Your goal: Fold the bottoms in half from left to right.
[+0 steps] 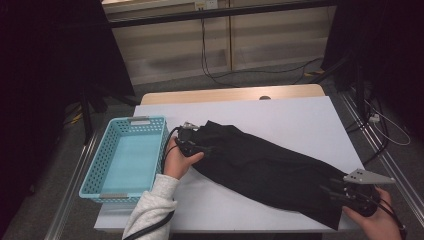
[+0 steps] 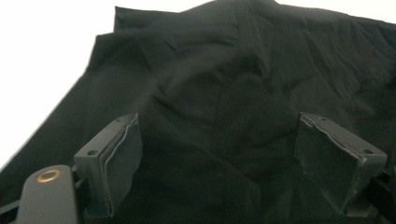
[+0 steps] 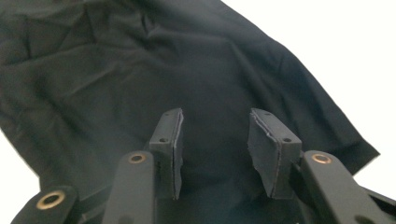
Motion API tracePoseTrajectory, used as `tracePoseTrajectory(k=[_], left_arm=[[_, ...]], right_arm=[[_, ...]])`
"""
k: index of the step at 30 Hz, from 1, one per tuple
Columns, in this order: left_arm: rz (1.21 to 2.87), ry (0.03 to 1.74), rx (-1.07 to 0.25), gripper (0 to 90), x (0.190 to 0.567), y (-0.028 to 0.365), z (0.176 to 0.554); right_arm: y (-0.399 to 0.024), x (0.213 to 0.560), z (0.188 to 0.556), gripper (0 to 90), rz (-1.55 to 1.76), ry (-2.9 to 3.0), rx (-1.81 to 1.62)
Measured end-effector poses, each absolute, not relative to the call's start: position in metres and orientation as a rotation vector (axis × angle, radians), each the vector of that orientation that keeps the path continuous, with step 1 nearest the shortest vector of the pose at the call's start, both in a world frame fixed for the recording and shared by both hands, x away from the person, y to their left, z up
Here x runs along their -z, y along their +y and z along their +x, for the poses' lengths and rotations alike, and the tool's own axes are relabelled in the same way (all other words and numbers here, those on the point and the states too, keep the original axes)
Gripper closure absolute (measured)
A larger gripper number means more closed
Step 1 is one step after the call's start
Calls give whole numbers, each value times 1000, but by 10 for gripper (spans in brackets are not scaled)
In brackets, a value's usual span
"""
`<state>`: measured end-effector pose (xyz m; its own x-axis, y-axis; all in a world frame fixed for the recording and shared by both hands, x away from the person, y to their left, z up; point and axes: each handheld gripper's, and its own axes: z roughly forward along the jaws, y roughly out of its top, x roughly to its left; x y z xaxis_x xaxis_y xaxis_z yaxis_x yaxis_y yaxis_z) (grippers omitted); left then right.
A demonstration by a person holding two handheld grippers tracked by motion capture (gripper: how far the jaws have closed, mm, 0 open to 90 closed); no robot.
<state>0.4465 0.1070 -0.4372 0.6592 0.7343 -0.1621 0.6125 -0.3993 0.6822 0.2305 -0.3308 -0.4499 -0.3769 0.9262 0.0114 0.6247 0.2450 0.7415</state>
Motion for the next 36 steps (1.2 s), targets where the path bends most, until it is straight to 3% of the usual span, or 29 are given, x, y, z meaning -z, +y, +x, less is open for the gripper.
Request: tracePoseTrajectory(k=[6,9,11,17,19,22,24,29,34,36], left_arm=[[2164,1006,-209,147,441,103,444],[2155,997,-196,149,441,101,442],[2150,996,-204,149,439,101,440],[2143,989,-202,149,437,101,439],[2141,993,-206,150,438,102,439],[2146,999,-208,149,439,104,439],[2147,1001,-213,149,439,105,439],[2150,1004,-210,149,440,108,440],[2146,1014,-219,149,441,112,441],[2143,1023,-212,149,441,113,440]], right_arm=[[-331,462,215,583,1456,2083,-906],[-330,461,212,829,1444,2087,-909],[-331,461,209,896,1446,2108,-940],[-332,455,201,890,1421,2140,-962],[-337,454,204,713,1439,2085,-985],[-347,447,214,584,1463,2005,-961],[-354,447,224,592,1470,1966,-934],[-371,454,252,513,1538,1897,-876],[-374,465,261,529,1584,1908,-874],[-371,463,261,709,1578,1930,-870]])
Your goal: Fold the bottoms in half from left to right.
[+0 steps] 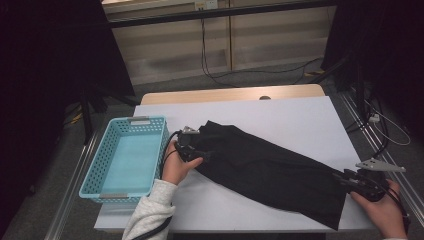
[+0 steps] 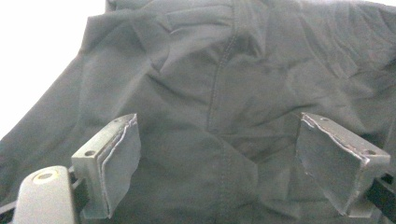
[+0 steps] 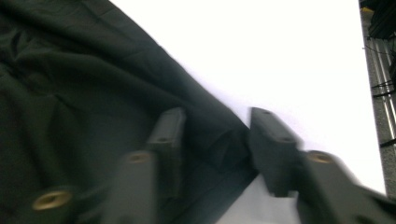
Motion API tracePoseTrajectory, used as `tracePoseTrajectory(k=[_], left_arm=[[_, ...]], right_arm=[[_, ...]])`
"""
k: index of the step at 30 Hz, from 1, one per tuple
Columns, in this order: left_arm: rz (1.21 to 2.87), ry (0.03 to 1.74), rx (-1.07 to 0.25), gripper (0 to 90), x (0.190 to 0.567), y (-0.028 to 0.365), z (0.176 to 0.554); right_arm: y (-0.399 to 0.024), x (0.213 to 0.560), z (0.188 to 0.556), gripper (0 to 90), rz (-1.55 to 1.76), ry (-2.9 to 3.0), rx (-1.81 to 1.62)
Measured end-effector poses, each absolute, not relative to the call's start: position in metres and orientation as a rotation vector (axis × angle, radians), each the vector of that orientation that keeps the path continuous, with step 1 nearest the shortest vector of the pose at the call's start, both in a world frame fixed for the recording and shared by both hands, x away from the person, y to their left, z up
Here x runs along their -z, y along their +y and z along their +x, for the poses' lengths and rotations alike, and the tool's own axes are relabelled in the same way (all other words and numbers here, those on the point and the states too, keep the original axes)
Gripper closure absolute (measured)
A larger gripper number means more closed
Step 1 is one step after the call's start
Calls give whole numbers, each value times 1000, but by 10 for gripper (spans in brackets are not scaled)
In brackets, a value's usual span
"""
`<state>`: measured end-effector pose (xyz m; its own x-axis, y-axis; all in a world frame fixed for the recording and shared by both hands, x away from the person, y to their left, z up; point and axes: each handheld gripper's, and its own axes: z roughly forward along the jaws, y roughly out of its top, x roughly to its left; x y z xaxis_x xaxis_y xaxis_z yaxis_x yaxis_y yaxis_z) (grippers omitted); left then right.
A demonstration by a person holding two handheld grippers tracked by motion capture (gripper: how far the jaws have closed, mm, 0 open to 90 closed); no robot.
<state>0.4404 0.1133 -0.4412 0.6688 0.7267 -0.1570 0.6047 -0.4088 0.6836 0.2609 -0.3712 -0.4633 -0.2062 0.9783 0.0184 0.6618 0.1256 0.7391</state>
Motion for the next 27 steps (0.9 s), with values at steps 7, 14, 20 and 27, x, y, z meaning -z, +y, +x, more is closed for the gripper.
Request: tracePoseTrajectory(k=[7,14,20,27], left_arm=[[2126,1031,-228,149,439,117,441],[2128,1063,-260,143,443,123,446],[2091,1100,-273,155,439,130,454],[2060,1161,-277,179,436,137,467]], right_arm=[[-372,459,258,888,1552,1975,-882],[-383,452,250,849,1542,1969,-907],[-374,444,253,573,1518,1921,-980],[-361,438,256,386,1470,1916,-1017]])
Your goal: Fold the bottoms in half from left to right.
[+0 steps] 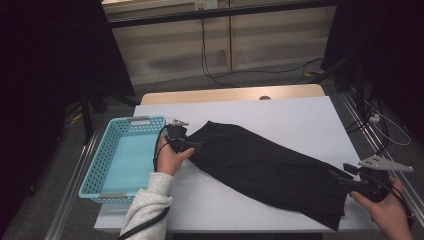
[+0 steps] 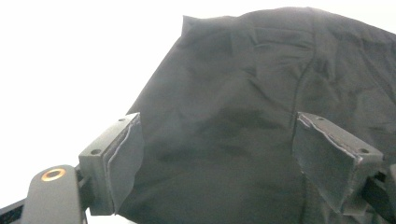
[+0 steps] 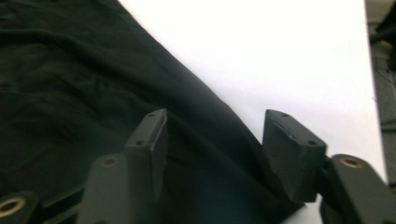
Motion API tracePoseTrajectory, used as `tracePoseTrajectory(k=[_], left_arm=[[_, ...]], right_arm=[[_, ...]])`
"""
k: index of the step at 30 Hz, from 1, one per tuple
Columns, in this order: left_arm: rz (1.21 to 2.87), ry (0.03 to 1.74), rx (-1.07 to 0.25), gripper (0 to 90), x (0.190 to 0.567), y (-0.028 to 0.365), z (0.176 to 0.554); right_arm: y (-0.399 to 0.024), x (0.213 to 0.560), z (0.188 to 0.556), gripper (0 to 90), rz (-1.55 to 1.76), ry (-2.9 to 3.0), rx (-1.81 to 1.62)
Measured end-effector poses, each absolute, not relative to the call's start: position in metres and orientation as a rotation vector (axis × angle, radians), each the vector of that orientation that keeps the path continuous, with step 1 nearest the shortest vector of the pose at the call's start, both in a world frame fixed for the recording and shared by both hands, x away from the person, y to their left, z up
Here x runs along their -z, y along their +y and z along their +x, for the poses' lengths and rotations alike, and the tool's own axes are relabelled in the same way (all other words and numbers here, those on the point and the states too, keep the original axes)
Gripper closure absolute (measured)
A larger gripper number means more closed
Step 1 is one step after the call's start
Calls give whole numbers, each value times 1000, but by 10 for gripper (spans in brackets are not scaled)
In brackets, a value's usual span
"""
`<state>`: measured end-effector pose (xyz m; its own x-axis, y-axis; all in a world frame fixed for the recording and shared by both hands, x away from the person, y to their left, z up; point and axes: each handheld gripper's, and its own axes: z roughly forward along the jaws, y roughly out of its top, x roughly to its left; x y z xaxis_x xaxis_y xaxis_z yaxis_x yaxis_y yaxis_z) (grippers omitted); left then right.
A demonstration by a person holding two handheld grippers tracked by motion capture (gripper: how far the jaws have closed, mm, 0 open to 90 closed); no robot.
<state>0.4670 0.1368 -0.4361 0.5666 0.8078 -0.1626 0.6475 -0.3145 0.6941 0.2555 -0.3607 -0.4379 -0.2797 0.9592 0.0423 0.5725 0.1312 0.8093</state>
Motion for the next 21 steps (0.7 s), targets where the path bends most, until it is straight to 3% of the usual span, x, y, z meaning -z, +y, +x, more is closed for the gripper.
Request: tracePoseTrajectory(k=[8,21], left_arm=[[2056,1161,-271,171,439,131,468],[2054,1179,-275,157,444,124,458]], right_arm=[[-349,435,256,306,1427,1935,-1053],[-345,436,256,275,1414,1944,-1066]])
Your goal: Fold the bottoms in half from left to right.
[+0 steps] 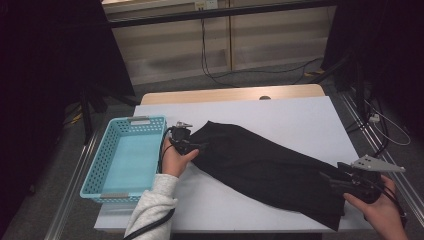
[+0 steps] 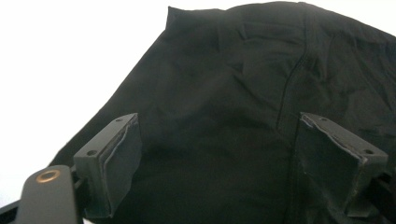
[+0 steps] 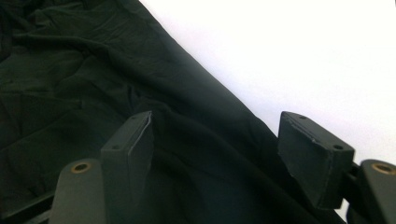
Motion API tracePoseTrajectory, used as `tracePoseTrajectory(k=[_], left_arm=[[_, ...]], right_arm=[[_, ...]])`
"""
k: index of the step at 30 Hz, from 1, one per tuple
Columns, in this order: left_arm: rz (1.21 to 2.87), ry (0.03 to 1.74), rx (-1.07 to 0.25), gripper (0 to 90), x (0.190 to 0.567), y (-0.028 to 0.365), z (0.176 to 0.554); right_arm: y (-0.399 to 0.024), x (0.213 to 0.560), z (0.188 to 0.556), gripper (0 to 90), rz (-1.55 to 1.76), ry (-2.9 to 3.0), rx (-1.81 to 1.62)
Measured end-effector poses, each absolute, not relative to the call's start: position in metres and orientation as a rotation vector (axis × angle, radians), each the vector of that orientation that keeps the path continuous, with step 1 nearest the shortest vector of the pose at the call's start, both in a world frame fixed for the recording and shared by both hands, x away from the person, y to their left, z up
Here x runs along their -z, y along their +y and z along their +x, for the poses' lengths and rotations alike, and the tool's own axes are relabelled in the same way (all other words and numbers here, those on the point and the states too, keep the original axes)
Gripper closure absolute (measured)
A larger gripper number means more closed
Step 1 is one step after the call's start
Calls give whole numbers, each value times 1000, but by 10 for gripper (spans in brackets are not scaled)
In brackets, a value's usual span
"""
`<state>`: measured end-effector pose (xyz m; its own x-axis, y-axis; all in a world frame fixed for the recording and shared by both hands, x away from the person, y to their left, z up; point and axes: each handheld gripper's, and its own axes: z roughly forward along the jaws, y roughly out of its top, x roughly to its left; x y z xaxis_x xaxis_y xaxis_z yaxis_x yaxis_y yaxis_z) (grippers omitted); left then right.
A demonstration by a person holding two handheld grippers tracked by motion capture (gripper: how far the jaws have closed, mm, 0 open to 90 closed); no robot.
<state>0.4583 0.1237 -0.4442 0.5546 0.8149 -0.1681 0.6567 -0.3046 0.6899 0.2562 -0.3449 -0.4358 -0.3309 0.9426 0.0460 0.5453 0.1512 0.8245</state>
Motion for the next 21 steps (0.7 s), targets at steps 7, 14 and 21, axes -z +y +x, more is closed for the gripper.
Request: tracePoseTrajectory(k=[7,14,21], left_arm=[[2052,1281,-334,214,451,128,461],[2060,1328,-373,239,456,129,461],[2053,1323,-388,238,458,132,463]], right_arm=[[-340,435,257,271,1385,1966,-1083],[-339,435,258,271,1376,1971,-1097],[-335,434,259,271,1360,1987,-1110]])
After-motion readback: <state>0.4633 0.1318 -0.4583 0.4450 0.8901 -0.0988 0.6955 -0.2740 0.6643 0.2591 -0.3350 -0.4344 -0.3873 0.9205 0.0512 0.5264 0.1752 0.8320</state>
